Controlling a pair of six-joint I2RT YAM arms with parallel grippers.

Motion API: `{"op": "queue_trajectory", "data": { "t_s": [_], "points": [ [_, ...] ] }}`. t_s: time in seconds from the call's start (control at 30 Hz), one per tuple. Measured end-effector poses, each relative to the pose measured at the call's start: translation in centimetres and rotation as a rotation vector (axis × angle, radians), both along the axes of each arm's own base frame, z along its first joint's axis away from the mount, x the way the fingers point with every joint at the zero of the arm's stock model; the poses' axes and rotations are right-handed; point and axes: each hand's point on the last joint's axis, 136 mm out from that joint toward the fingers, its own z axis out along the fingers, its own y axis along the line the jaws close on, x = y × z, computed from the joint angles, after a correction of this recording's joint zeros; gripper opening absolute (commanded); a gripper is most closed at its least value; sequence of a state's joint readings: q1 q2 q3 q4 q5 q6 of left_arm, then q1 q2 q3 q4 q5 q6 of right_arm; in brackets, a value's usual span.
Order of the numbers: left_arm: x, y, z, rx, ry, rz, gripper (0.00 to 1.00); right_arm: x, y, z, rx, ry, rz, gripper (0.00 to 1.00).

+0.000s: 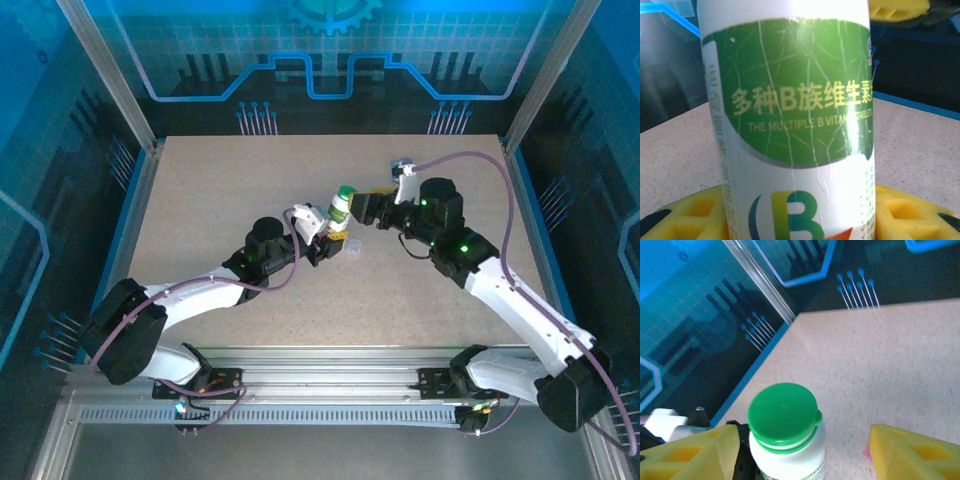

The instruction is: Sort the pills into containers

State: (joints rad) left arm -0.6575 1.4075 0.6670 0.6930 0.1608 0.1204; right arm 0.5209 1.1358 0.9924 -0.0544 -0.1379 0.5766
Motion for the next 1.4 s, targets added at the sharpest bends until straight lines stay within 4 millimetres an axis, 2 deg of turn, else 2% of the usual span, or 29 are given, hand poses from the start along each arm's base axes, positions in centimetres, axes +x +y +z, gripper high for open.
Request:
{"op": "queue_trajectory", "data": {
  "t_s": [0.1,0.27,0.37,0.47,0.93,1.4],
  "points": [
    [0.1,0.2,-0.5,0.015,0.005,0.011,0.0,0.3,0.8,-1.3,-0.016,0.064,0.009,0.69],
    [0.2,0.1,-1.1,0.025,0.012,0.013,0.0,0.1,2.0,-1.3,-0.024,0.085,0.034,0.68],
    [0.3,0.1,-1.4,0.03,0.019,0.014,0.0,0.0,2.5,-1.2,-0.028,0.089,0.044,0.62],
    [0.3,0.1,-1.5,0.027,0.016,0.013,0.0,0.2,2.7,-1.6,-0.041,0.1,0.037,0.55],
    [0.1,0.1,-1.4,0.014,0.0,0.011,0.0,0.6,2.9,-1.8,-0.067,0.095,-0.004,0.47],
    [0.0,-0.5,-2.5,0.031,0.016,0.026,0.0,0.8,2.3,-2.8,-0.09,0.08,-0.048,0.21]
  ]
}}
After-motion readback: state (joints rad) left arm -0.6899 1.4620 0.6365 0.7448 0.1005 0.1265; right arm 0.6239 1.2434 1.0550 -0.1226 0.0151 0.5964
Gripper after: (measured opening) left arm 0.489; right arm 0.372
